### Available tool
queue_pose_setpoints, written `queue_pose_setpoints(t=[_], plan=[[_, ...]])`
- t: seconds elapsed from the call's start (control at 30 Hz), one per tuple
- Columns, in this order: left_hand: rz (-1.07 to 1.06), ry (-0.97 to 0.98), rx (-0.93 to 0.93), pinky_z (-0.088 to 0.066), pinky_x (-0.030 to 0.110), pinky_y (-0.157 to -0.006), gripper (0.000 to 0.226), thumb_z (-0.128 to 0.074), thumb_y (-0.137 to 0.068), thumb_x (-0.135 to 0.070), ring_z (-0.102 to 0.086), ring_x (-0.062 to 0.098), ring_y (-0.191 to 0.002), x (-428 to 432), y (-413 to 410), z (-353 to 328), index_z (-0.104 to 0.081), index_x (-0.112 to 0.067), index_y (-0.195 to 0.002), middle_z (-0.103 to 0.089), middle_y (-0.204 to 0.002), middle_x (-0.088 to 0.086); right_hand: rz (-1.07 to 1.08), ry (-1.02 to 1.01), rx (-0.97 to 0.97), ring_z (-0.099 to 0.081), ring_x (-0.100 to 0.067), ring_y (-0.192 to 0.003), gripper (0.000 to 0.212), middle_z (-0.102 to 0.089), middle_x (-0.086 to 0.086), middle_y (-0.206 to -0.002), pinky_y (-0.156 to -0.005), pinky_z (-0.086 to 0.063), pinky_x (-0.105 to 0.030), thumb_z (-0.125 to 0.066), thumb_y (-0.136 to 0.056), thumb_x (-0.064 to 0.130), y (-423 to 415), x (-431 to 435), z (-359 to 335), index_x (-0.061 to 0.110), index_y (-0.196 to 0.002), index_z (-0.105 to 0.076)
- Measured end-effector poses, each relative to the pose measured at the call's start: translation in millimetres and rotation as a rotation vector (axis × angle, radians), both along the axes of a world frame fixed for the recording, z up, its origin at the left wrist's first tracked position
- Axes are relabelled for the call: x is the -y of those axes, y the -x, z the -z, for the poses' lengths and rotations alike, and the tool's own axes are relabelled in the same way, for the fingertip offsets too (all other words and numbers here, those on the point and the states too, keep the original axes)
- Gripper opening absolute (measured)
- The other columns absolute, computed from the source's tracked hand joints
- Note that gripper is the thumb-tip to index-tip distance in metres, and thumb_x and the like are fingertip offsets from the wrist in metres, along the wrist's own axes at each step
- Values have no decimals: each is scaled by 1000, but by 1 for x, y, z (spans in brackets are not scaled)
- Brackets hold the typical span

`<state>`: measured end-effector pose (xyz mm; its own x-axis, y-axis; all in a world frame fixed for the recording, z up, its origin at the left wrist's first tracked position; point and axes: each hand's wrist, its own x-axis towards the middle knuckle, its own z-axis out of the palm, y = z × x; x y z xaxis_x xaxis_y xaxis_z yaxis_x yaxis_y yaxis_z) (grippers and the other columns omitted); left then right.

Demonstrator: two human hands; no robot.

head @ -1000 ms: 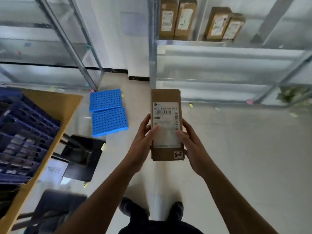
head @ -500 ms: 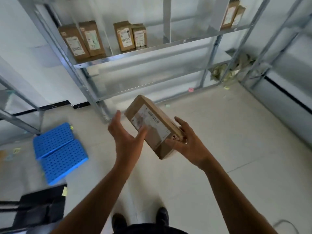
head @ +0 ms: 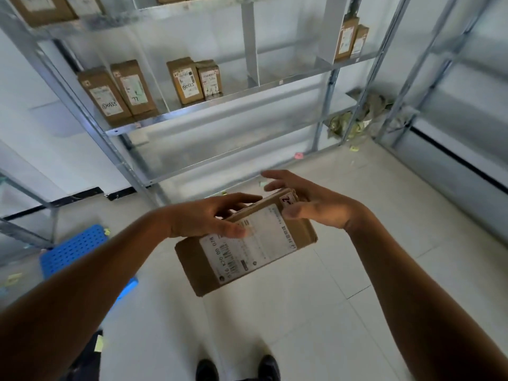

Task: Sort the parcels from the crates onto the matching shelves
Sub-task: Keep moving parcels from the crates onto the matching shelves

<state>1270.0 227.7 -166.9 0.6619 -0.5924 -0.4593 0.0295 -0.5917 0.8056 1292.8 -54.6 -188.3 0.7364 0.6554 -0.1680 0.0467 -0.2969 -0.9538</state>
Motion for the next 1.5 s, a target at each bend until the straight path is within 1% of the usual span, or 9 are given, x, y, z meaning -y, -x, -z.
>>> queue_pose_setpoints(t=[0.17,0.33,0.47,0.63,0.77,1.03,1.23,1.37,1.5], plan=[[-436,302,4,-59,53,-92,81,-73,-76,-60,-70,22,-114,-14,4,27,-37,-53,-148,-68,-127,-1,523,49,4,-51,-25,-136,95,-47,0,-149,-108,-50,-49,-73,-72,75,3,-38,8,39,-151,-37],[-765,627,87,-58,52,-94,68,-58,-88,-56,-67,25,-119,-8,6,36,-39,-40,-151,-68,-132,-3,529,-46,-102,-65,-12,-118,99,-61,13,-133,-89,-60,-34,-66,-63,92,39,-95,24,42,-145,-41],[-820,725,129,-61,45,-90,70,-59,-89,-56,-68,23,-118,-11,3,19,-35,-43,-153,-67,-132,-6,502,-170,-38,-67,3,-109,72,-65,27,-118,-77,-61,-22,-71,-72,80,48,-124,12,58,-134,-39],[-754,789,173,-60,47,-93,74,-57,-87,-57,-66,20,-120,-27,-6,-3,-30,-47,-154,-62,-139,-8,526,-252,2,-70,-3,-108,82,-65,11,-125,-80,-63,-31,-75,-70,76,33,-136,-18,55,-142,-40],[-719,805,224,-62,38,-87,84,-60,-82,-65,-65,13,-121,-37,-9,-12,-24,-49,-157,-58,-143,-13,549,-268,23,-70,-7,-109,79,-67,17,-120,-81,-64,-35,-79,-67,77,25,-149,-26,62,-136,-43],[-662,603,380,-57,36,-96,65,-41,-88,-75,-53,1,-130,-79,-6,-8,-30,-59,-150,-46,-148,-32,582,-326,-20,-71,-13,-111,63,-70,17,-114,-81,-64,-38,-82,-73,63,27,-173,-17,62,-128,-52],[-719,-110,764,-36,51,-119,69,-39,-93,-64,-31,23,-152,-128,-1,40,-36,-36,-156,-32,-165,-3,654,-345,-81,-72,-20,-111,67,-73,10,-112,-81,-64,-39,-81,-78,51,39,-175,-3,51,-138,-50],[-652,-123,774,-33,54,-120,76,-36,-91,-71,-26,24,-154,-140,12,67,-38,-31,-156,-35,-164,-1,729,-350,-107,-74,-25,-110,74,-75,4,-113,-83,-64,-42,-87,-68,57,51,-172,11,50,-134,-55],[-542,-196,807,-16,49,-125,78,-29,-91,-76,-9,21,-157,-133,19,87,-34,-35,-157,-27,-167,-5,825,-340,-123,-73,-26,-111,86,-74,0,-119,-85,-64,-44,-91,-59,68,63,-167,26,50,-135,-56]])
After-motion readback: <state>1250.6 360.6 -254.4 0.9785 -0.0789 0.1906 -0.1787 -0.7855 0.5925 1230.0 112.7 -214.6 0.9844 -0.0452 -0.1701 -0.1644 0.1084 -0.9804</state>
